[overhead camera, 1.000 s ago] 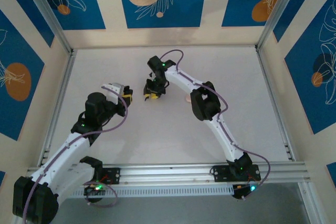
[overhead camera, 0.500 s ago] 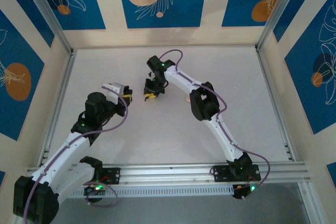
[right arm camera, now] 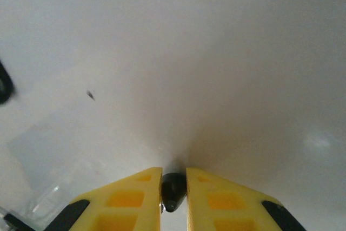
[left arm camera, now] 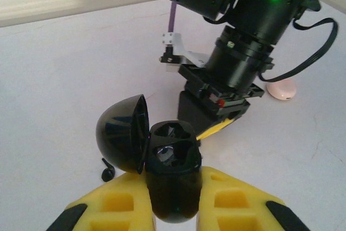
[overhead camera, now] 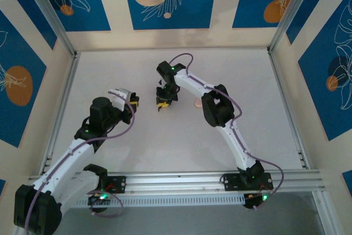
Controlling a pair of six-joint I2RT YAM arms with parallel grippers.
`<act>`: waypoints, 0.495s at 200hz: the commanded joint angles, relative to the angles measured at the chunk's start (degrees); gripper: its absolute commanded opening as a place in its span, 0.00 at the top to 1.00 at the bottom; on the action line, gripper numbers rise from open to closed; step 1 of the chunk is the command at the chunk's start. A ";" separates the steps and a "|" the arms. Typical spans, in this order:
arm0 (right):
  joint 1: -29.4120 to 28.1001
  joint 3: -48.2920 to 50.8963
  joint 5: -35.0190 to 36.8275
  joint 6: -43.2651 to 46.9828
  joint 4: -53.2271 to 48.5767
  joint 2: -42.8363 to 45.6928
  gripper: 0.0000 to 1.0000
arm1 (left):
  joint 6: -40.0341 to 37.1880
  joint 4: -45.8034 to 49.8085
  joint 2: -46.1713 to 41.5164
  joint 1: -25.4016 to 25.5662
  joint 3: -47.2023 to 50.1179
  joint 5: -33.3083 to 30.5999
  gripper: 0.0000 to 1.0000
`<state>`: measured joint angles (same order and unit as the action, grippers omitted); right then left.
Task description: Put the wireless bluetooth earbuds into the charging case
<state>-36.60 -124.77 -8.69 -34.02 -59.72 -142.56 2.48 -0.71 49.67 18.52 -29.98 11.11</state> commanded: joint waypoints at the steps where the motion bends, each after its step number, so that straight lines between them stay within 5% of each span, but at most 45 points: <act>1: 1.07 4.45 2.25 4.33 -4.72 5.45 0.83 | -0.98 0.95 -0.10 -0.86 -1.14 1.71 0.84; 50: 2.52 15.19 6.12 9.43 -8.21 11.40 0.82 | -1.52 1.62 0.24 -0.86 -1.57 2.51 0.84; 99: 1.46 15.81 2.11 12.05 -5.70 15.49 0.74 | -1.25 1.85 0.69 -0.86 -1.83 3.17 0.84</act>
<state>-33.65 -107.18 -4.34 -25.41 -65.30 -130.74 2.42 1.10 50.22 18.48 -29.98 12.69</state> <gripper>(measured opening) 0.253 0.161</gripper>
